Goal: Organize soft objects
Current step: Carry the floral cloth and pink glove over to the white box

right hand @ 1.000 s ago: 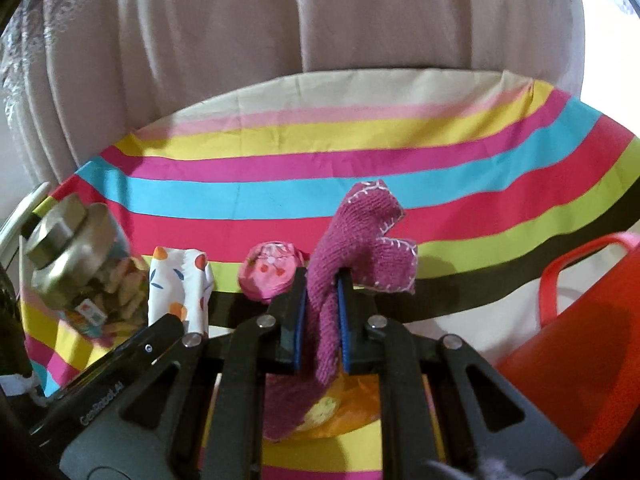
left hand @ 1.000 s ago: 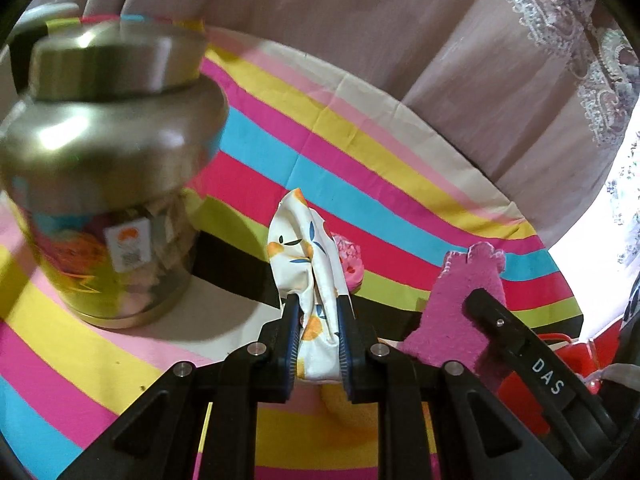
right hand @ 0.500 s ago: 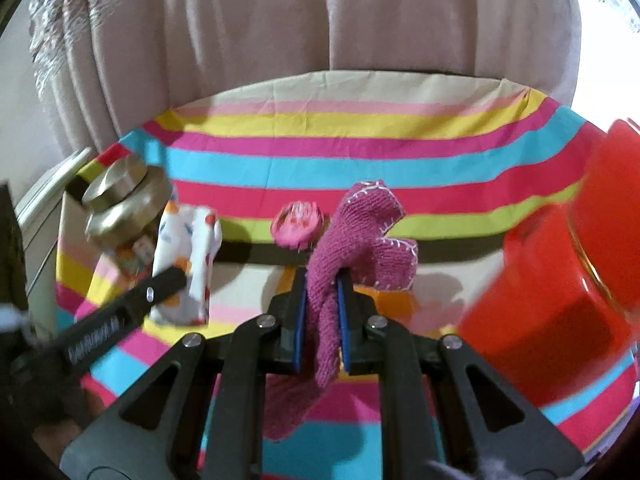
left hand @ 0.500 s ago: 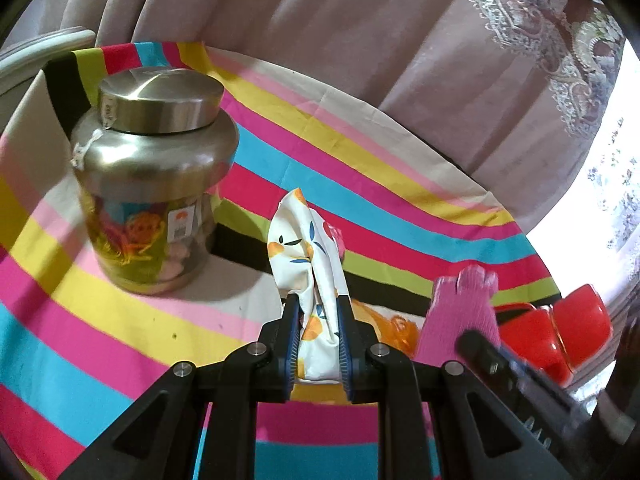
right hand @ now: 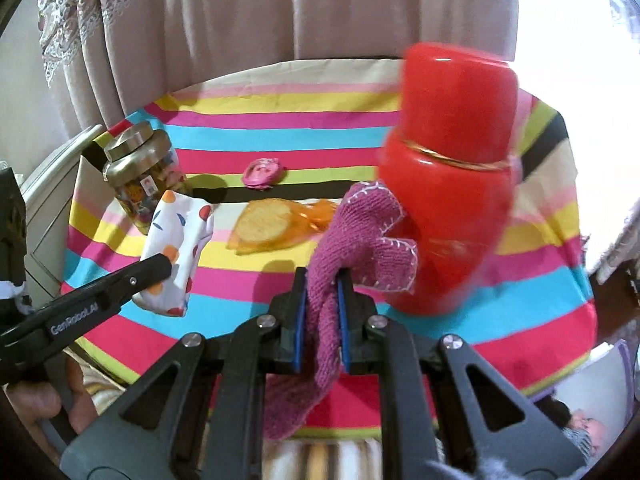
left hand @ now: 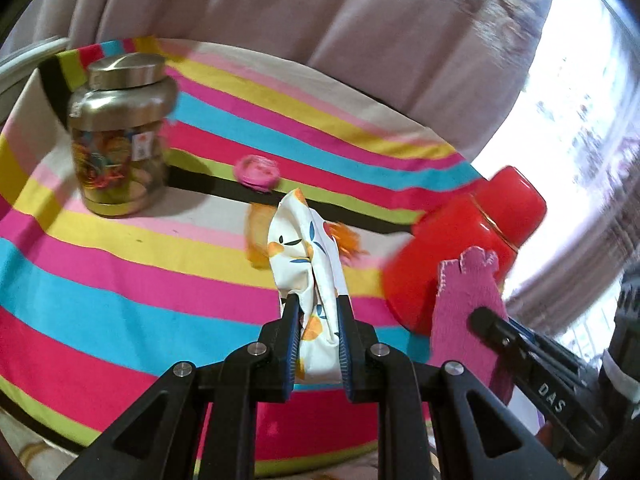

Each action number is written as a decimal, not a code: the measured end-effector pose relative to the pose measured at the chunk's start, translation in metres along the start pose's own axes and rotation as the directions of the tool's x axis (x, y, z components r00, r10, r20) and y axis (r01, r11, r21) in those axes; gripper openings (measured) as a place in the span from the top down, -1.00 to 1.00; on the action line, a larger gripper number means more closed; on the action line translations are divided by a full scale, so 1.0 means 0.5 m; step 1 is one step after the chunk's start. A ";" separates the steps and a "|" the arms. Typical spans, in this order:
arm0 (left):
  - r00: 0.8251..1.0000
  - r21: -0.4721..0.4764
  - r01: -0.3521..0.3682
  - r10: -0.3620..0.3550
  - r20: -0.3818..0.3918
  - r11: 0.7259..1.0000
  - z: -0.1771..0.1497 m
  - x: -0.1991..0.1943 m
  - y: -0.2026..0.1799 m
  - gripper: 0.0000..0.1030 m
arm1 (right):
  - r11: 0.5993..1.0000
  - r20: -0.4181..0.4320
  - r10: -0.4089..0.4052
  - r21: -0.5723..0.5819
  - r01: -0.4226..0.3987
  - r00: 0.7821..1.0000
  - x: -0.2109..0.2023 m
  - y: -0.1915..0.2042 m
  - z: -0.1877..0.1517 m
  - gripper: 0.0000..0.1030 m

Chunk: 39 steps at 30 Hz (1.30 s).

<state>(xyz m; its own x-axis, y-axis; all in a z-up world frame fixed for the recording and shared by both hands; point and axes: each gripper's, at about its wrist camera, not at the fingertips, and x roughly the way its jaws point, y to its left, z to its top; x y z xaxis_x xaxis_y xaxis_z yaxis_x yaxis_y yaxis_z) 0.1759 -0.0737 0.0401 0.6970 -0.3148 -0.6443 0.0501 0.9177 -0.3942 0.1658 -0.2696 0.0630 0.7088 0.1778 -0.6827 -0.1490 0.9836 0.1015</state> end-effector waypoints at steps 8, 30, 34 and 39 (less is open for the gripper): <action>0.995 0.087 0.089 -0.085 -0.049 0.992 -0.057 -0.024 -0.096 0.65 | 0.995 -0.019 -0.089 0.049 0.090 0.996 -0.070 -0.111 -0.057 0.68; 0.920 0.222 0.355 -0.298 -0.254 0.908 -0.179 -0.031 -0.298 0.65 | 0.914 -0.063 -0.358 0.179 0.364 0.932 -0.173 -0.347 -0.128 0.67; 0.887 0.238 0.426 -0.351 -0.301 0.873 -0.203 -0.033 -0.330 0.65 | 0.896 -0.062 -0.399 0.183 0.404 0.915 -0.190 -0.369 -0.133 0.67; 0.834 0.245 0.511 -0.407 -0.372 0.824 -0.226 -0.031 -0.365 0.65 | 0.869 -0.081 -0.449 0.196 0.455 0.890 -0.205 -0.392 -0.143 0.63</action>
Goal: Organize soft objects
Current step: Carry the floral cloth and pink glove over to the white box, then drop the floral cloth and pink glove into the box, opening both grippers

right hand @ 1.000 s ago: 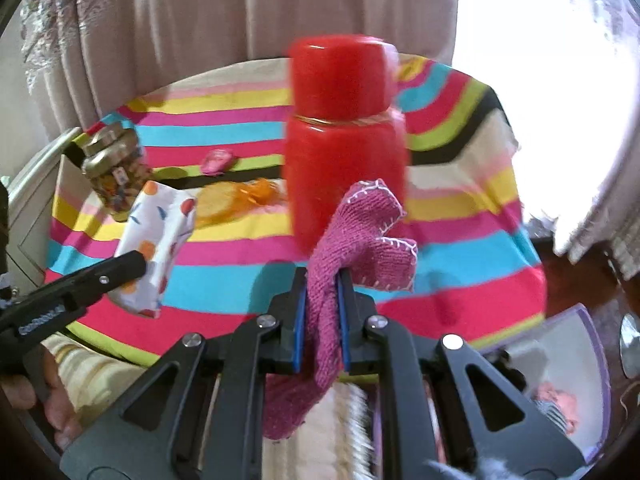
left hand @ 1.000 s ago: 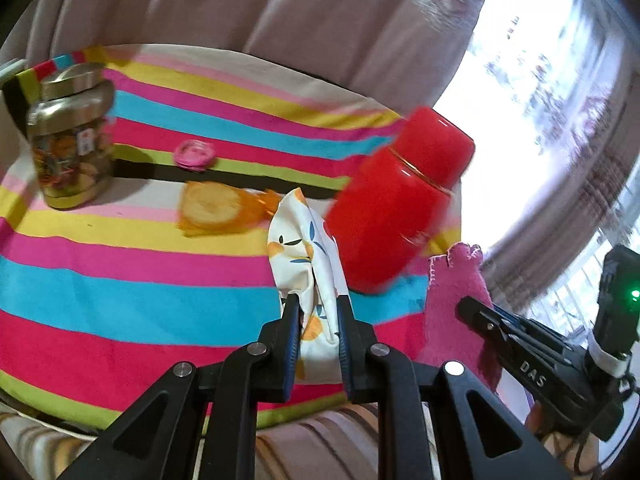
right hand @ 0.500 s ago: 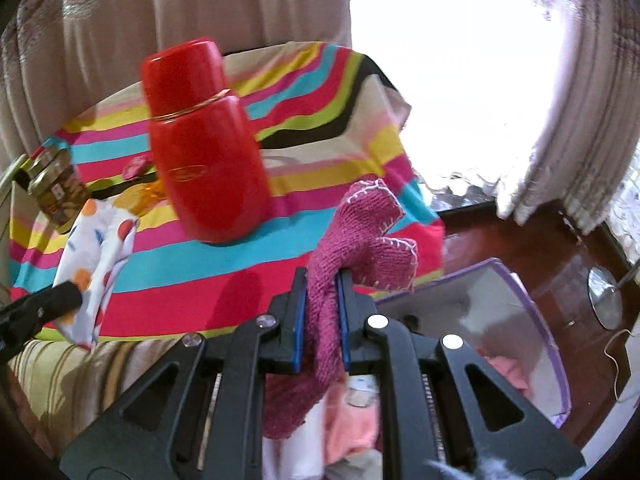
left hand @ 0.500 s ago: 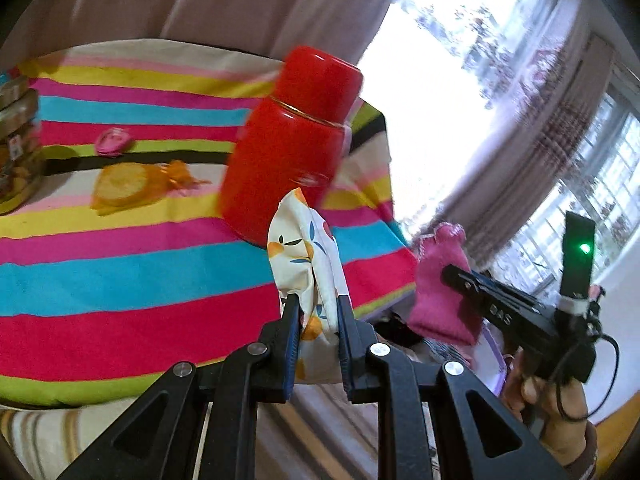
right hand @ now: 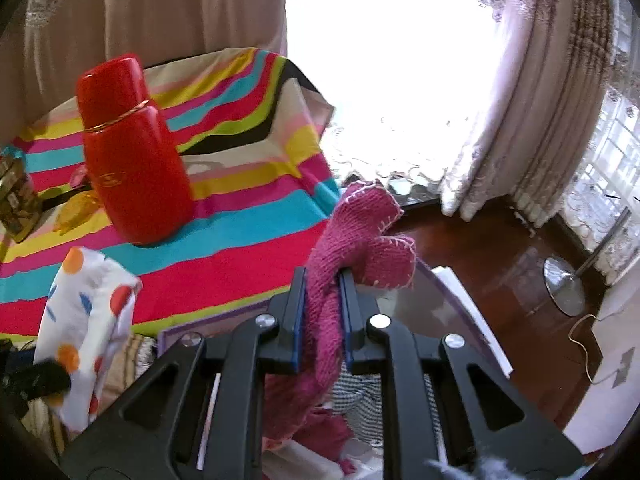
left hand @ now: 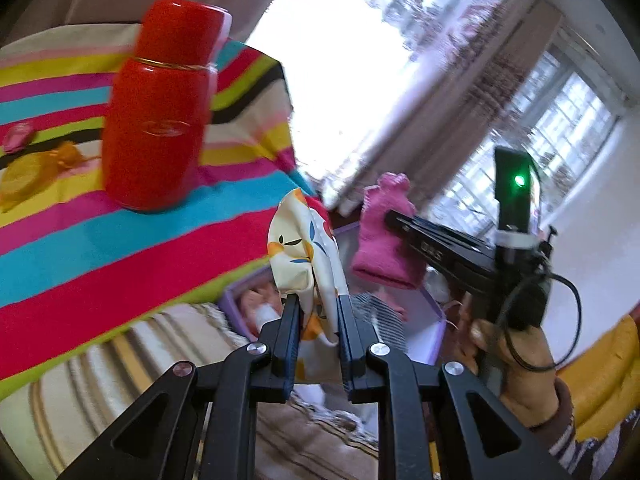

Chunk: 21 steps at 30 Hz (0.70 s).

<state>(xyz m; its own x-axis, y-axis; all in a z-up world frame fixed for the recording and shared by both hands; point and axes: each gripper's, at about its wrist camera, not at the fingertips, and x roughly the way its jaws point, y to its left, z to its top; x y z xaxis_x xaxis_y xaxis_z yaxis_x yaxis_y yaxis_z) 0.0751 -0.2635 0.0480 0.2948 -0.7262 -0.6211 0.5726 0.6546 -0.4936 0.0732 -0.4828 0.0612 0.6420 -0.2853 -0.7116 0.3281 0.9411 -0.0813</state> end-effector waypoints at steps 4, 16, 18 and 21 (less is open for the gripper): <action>0.994 0.021 0.080 -0.078 -0.070 0.997 -0.003 0.024 -0.020 0.47 | 1.000 -0.022 -0.018 0.019 0.019 1.000 0.006 -0.017 -0.003 0.47; 0.996 -0.018 0.042 -0.043 -0.077 0.999 -0.006 0.013 0.003 0.15 | 1.000 -0.026 -0.006 0.007 0.006 1.000 0.009 -0.006 -0.003 -0.27; 0.997 -0.026 0.035 -0.036 -0.071 0.999 -0.005 0.012 0.009 0.15 | 1.000 -0.029 -0.002 -0.004 0.002 1.000 0.010 0.002 -0.004 -0.27; 0.998 -0.035 0.026 -0.029 -0.062 0.999 -0.002 0.011 0.017 0.15 | 1.000 -0.031 0.007 -0.017 -0.007 0.999 0.008 0.015 -0.005 -0.29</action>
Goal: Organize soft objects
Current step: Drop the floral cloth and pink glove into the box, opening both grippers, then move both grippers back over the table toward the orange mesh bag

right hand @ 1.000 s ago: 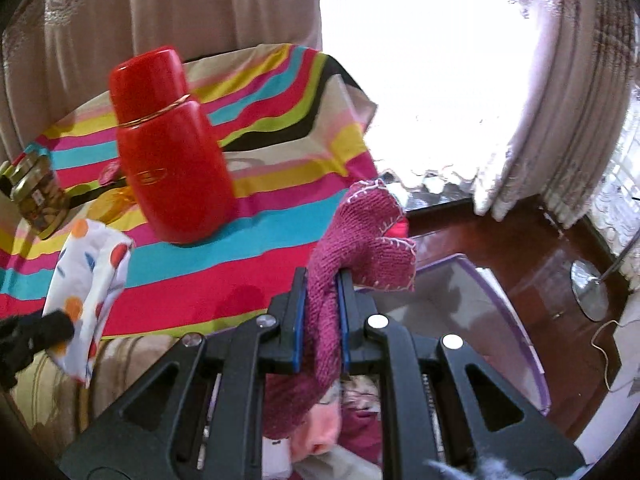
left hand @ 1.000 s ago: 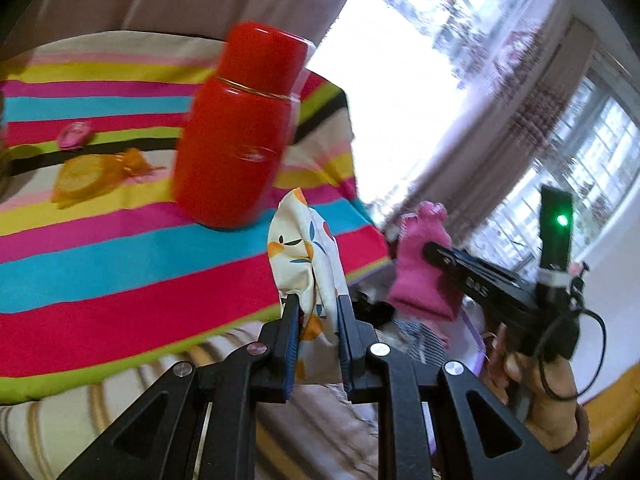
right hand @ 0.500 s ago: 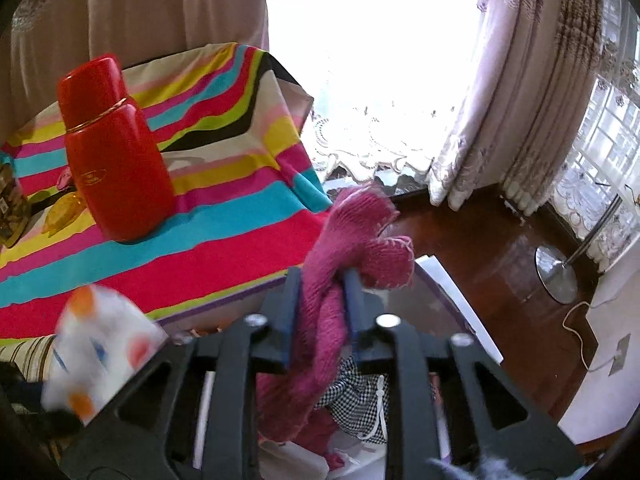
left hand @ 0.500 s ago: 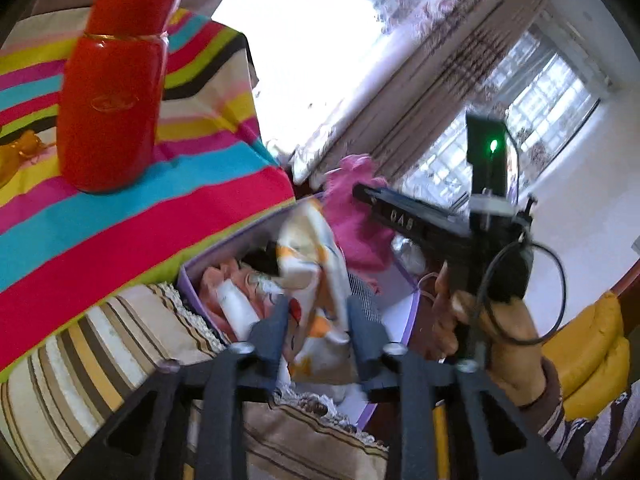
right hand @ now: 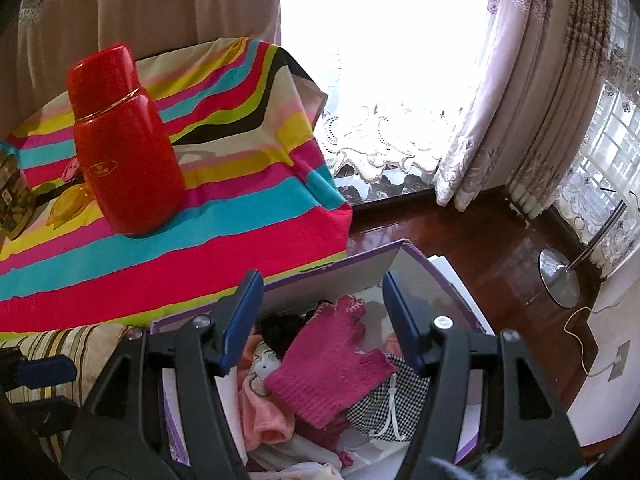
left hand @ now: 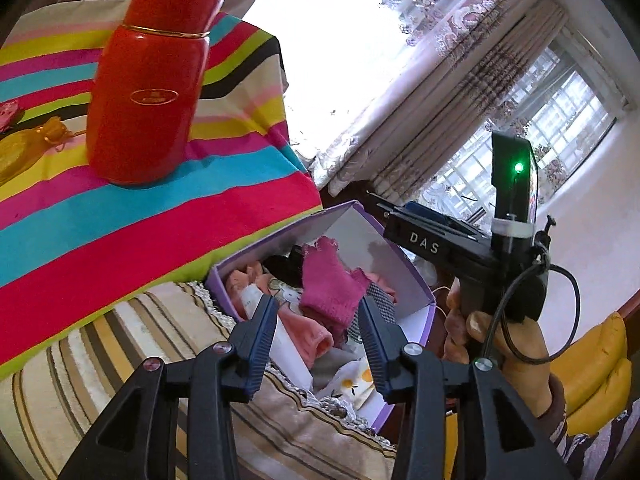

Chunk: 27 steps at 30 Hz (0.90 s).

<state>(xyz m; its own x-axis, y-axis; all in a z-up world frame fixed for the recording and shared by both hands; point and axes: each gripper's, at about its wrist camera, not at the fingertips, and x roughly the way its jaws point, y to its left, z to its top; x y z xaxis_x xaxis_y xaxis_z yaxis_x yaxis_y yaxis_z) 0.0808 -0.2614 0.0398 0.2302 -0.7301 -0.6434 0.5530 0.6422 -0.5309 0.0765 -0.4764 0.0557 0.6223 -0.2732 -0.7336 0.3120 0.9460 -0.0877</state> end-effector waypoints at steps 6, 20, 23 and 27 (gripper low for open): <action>0.999 -0.017 -0.032 0.033 0.012 0.999 0.002 -0.010 0.019 0.15 | 1.000 -0.007 0.018 -0.021 -0.018 1.000 -0.004 0.025 -0.002 -0.33; 0.968 -0.183 -0.211 0.231 0.098 0.960 0.010 -0.113 0.166 0.15 | 0.959 -0.060 0.187 -0.206 -0.195 0.981 -0.034 0.221 -0.019 -0.40; 0.946 -0.246 -0.265 0.301 0.124 0.932 0.007 -0.159 0.221 0.15 | 0.938 -0.072 0.231 -0.248 -0.242 0.970 -0.044 0.277 -0.018 -0.40; 0.918 -0.318 -0.305 0.366 0.152 0.898 0.000 -0.216 0.283 0.15 | 0.903 -0.086 0.290 -0.305 -0.302 0.953 -0.055 0.361 -0.011 -0.47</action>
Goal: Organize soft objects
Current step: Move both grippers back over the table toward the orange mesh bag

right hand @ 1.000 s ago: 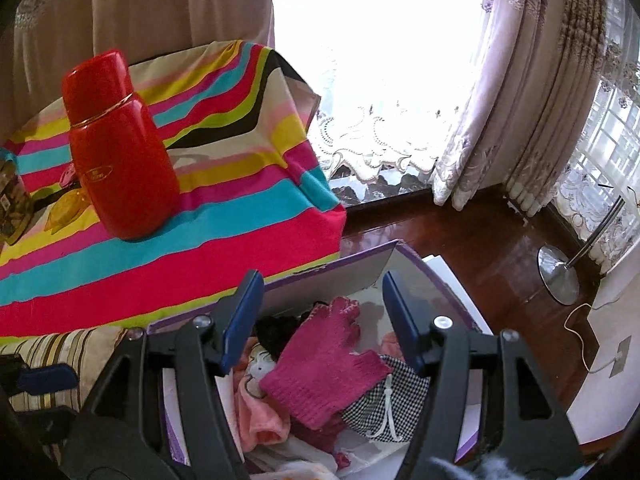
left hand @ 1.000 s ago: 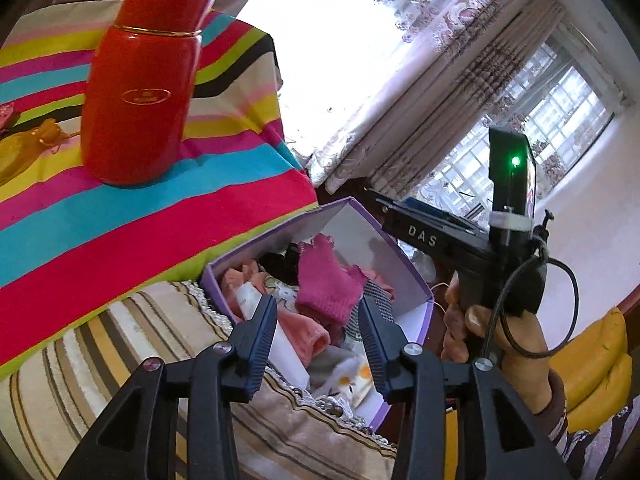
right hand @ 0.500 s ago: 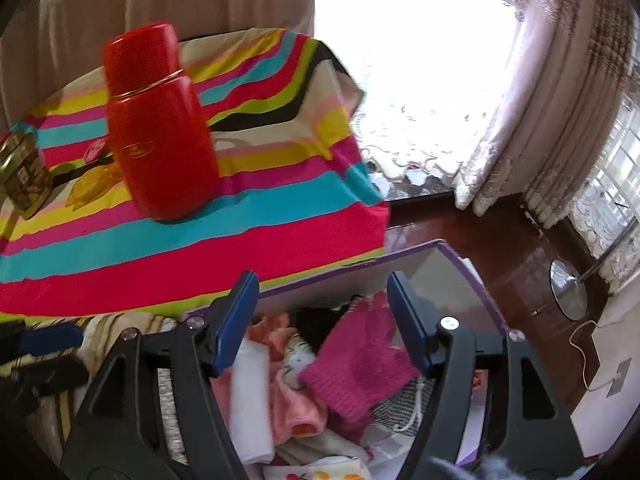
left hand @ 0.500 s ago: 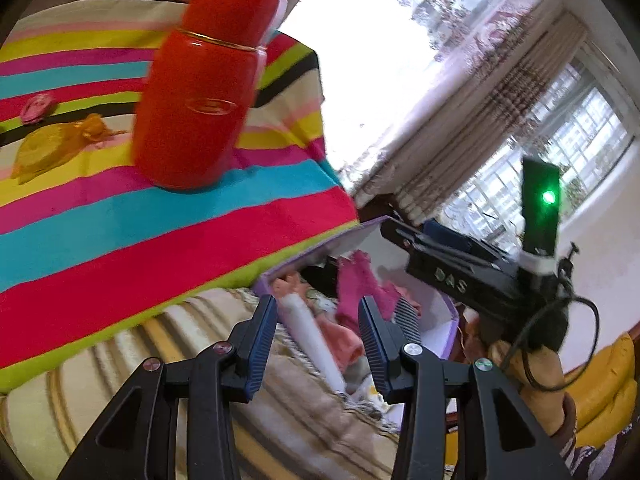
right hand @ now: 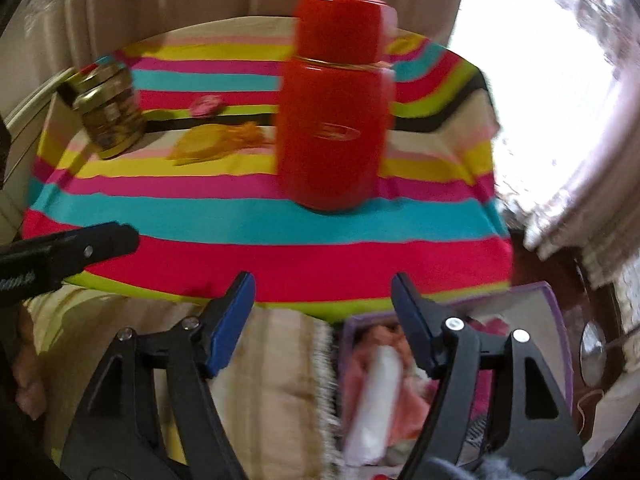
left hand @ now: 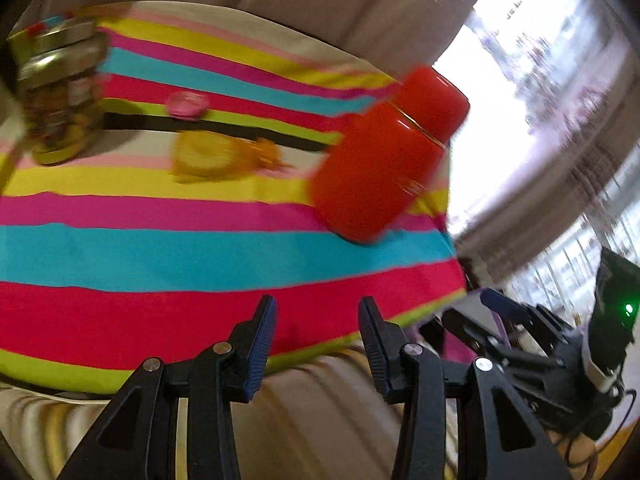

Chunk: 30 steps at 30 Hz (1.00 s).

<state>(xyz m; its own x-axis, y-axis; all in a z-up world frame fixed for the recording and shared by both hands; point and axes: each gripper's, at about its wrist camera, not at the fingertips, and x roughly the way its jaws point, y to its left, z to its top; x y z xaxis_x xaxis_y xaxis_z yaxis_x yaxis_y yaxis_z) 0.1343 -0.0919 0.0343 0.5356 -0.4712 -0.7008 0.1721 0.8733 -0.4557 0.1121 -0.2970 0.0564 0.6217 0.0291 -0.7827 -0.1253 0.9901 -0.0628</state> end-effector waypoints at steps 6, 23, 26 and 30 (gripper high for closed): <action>0.995 -0.102 -0.070 0.077 0.068 0.992 0.019 -0.043 0.092 0.15 | 0.994 -0.029 0.097 -0.049 -0.098 0.995 0.049 0.093 0.055 -0.65; 0.976 -0.228 -0.124 0.160 0.151 0.966 0.061 -0.103 0.210 0.15 | 0.983 -0.131 0.184 0.037 -0.180 0.974 0.280 0.245 0.215 -0.77; 0.976 -0.235 -0.127 0.164 0.146 0.964 0.064 -0.097 0.223 0.15 | 0.986 -0.144 0.163 0.056 -0.156 0.976 0.326 0.255 0.238 -0.79; 0.973 -0.245 -0.137 0.177 0.148 0.960 0.069 -0.096 0.240 0.15 | 0.989 -0.152 0.142 0.051 -0.136 0.978 0.381 0.272 0.266 -0.80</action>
<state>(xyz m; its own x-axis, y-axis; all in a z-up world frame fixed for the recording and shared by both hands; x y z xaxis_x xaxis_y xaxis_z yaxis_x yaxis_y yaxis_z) 0.1580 0.0396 0.0323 0.6739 -0.2856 -0.6813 -0.1110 0.8726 -0.4756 0.3163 -0.1387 -0.0192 0.4726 0.1482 -0.8687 -0.1692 0.9827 0.0757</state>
